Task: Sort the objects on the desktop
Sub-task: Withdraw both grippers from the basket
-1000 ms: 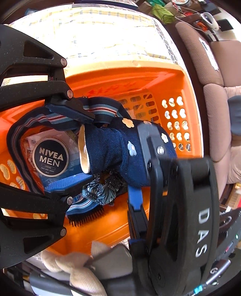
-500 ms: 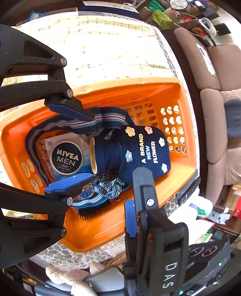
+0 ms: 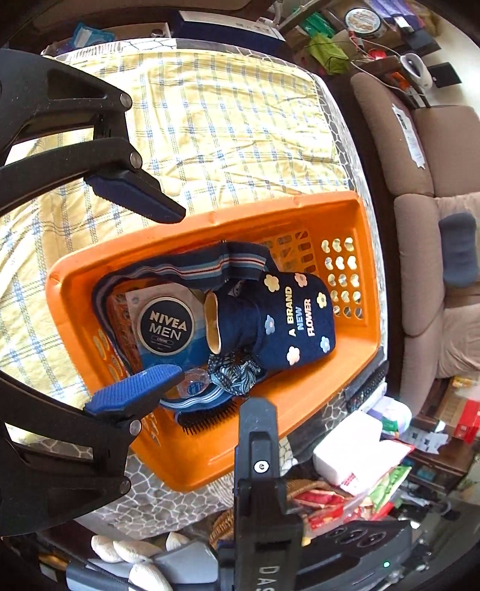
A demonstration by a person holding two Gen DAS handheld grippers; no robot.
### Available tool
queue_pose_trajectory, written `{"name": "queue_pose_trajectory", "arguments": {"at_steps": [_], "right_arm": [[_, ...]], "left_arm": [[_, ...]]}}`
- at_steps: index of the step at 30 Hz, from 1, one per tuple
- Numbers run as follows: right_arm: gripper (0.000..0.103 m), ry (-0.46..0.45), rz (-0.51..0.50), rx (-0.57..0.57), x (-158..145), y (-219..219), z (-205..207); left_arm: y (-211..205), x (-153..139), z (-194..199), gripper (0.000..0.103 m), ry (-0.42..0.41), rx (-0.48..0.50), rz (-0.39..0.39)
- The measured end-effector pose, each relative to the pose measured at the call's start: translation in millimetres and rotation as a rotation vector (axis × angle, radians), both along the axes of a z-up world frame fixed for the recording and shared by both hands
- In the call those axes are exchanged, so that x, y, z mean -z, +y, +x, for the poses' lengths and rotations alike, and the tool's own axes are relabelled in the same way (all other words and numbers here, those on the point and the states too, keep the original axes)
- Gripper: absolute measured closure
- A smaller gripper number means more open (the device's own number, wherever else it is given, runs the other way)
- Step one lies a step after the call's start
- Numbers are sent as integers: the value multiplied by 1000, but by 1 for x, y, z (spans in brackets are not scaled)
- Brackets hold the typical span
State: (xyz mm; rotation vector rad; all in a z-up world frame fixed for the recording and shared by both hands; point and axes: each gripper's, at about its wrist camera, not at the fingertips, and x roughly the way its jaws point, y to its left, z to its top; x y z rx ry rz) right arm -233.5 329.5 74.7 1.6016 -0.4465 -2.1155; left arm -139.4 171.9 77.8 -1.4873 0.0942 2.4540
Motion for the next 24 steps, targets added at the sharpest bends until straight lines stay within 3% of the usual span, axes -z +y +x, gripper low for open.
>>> {"name": "queue_pose_trajectory", "arguments": {"at_steps": [7,10,24], "right_arm": [[0,39,11,0,-7,-1,27],[0,57,26,-7,-10,-2,39],[0,151,69,-10,-23,-30,96]], "left_arm": [[-14,-14,19,14,14,-15,12],[-24,-18,29,0,19,-21,16],[-68,-30,79,0,28,-56,37]]}}
